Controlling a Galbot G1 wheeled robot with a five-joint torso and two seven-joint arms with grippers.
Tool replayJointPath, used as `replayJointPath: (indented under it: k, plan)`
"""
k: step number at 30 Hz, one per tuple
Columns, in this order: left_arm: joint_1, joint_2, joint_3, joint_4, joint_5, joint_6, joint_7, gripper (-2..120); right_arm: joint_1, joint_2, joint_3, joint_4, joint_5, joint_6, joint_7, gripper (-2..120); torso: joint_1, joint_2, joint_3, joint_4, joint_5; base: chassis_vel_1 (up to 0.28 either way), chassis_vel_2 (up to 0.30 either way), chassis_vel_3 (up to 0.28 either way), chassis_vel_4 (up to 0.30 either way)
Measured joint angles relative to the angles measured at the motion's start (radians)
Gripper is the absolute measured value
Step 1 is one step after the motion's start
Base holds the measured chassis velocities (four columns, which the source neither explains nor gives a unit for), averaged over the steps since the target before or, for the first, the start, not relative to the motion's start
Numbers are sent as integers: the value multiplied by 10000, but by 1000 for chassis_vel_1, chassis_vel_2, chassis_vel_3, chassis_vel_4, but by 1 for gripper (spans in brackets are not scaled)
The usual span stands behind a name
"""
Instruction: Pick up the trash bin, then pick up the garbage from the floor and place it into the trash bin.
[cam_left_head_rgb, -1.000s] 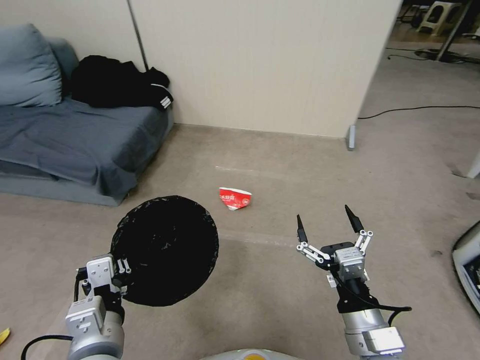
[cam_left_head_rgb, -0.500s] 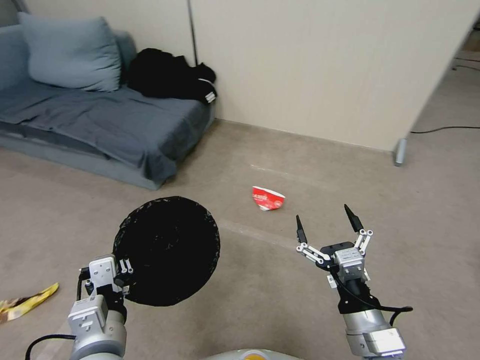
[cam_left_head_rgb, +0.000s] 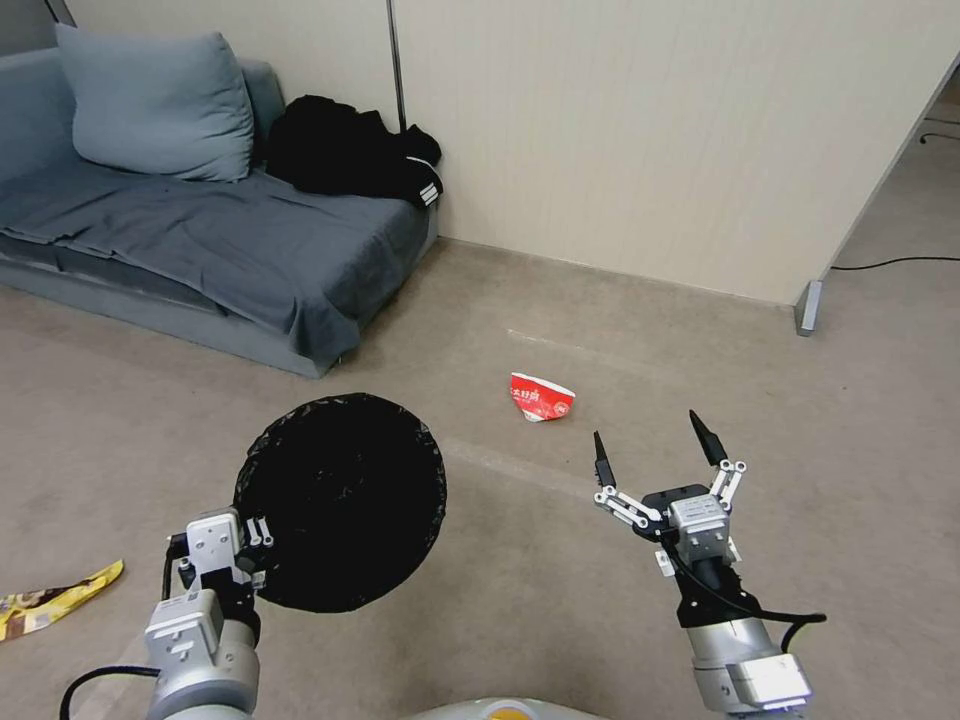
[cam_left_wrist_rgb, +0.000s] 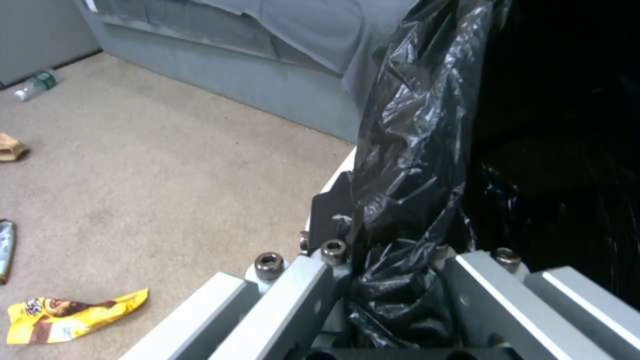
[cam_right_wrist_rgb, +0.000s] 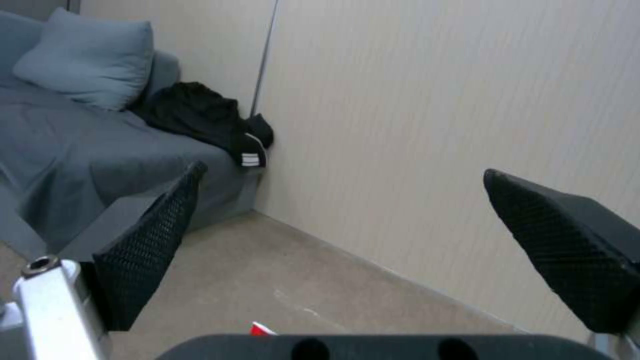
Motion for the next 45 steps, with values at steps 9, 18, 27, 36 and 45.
replayJointPath:
  k: [9,18,27,36,45]
  plan:
    - [9,9,94,-55,155,115,-25,1,-14,0,2,0,22,-54,10,100,-1,0,0,2,0,-64,58,58,-70]
    - [-8,-6,162,-105,224,139,-34,1,-13,0,7,0,20,-69,-28,100,1,0,0,2,2,-183,183,184,-184]
    - [-30,-38,238,-112,321,170,-53,1,-7,0,10,-32,18,0,-127,100,1,0,1,0,2,-130,126,133,-130]
    - [-46,-69,285,-114,333,192,-67,1,12,0,30,-71,65,290,-405,100,0,0,0,0,0,-13,14,13,-14]
    - [-45,-85,482,-95,289,144,-35,1,1464,-438,256,-606,1579,-1098,-600,100,0,0,0,-1,1,0,0,0,0]
